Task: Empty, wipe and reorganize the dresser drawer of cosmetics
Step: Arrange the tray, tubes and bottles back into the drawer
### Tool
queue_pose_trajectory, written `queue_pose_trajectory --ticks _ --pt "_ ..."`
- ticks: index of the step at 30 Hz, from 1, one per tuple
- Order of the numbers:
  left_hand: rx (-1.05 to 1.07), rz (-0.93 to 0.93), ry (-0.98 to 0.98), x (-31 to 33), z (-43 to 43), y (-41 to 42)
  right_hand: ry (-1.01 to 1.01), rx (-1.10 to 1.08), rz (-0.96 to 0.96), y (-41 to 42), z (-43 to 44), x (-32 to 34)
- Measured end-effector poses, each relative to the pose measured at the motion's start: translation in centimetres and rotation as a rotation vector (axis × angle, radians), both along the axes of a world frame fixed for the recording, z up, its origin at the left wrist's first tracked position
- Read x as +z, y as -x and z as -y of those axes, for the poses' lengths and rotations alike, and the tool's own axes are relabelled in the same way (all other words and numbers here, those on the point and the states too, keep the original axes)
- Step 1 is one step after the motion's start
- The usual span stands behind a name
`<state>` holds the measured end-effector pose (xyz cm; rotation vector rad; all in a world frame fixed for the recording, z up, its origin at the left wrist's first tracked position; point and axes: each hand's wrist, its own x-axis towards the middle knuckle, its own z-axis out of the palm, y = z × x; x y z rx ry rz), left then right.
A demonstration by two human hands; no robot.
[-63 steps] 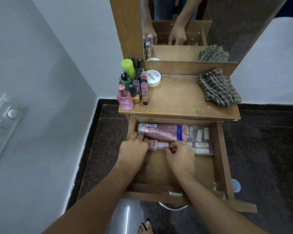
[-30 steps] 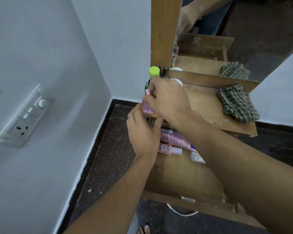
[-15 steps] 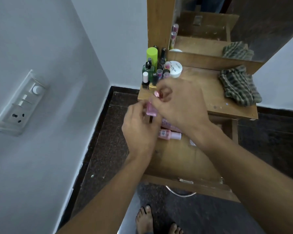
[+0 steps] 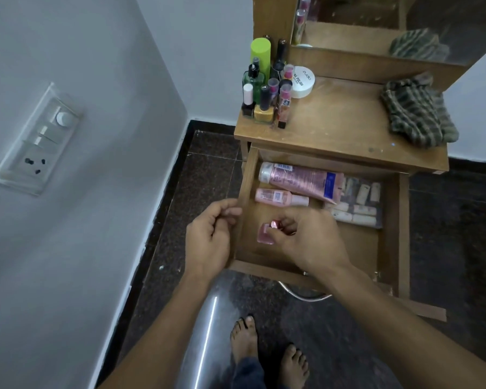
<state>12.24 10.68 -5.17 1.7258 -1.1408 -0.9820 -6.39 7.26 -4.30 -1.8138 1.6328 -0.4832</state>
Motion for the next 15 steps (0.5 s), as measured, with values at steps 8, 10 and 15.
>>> queue_pose_trajectory --ticks 8,10,15 --pt "0.136 0.063 -0.087 -0.8 0.4 0.9 -0.001 0.009 0.032 -2.4 -0.5 -0.7" --pt "0.132 0.109 -0.111 -0.7 0.4 1.0 -0.011 0.032 0.043 -2.8 -0.8 -0.7" --pt "0.101 0.171 -0.159 -0.3 0.8 1.1 -0.048 0.099 0.024 -3.4 -1.3 -0.8"
